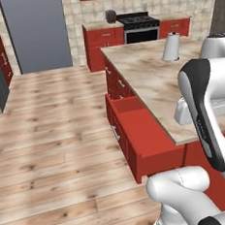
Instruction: Pick up the metallic utensils from the counter and place them in the open drawer. Make sure not to pick up any wooden utensils.
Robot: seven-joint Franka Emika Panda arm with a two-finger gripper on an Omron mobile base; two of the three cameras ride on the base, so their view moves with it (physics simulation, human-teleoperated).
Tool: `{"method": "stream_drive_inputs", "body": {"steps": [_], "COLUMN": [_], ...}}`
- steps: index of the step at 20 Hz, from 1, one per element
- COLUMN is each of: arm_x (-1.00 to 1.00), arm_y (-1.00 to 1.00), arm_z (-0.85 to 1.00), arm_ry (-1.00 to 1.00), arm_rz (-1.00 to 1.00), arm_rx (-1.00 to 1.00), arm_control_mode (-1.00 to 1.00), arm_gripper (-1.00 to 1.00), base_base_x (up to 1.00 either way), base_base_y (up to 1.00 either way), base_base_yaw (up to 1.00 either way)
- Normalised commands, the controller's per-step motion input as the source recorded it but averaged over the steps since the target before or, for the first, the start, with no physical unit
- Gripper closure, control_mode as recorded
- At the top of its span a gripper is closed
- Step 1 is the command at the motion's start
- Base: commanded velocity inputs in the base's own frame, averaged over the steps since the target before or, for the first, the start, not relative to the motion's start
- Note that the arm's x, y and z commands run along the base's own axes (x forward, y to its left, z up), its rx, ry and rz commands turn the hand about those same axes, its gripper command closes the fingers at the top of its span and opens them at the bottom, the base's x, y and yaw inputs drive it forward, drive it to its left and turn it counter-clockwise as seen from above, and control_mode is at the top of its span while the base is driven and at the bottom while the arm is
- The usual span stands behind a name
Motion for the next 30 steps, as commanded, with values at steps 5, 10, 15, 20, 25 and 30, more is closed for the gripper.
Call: {"method": "stream_drive_inputs", "body": {"steps": [5,10,15,20,25,30], "arm_x": [0.00,0.48,0.94,0.96,0.68,0.67], "arm_y": [0.00,0.26,0.55,0.37,-0.02,0.00], "arm_z": [0.00,-0.22,-0.34,-0.27,-0.30,-0.55], "arm_ry": [0.00,0.09,0.10,0.04,0.00,-0.03], "arm_rz": [0.00,-0.06,-0.10,-0.08,0.00,0.00], "arm_rx": [0.00,0.00,0.00,0.03,0.05,0.00], "arm_control_mode": [1.00,-1.00,-1.00,-1.00,-1.00,-1.00], "arm_gripper": [1.00,1.00,1.00,1.00,1.00,1.00], "base_base_x": [0.22,0.00,0.00,0.00,0.00,0.00], "base_base_y": [0.00,0.00,0.00,0.00,0.00,0.00], "base_base_yaw": [-0.05,0.00,0.00,0.00,0.00,0.00]}}
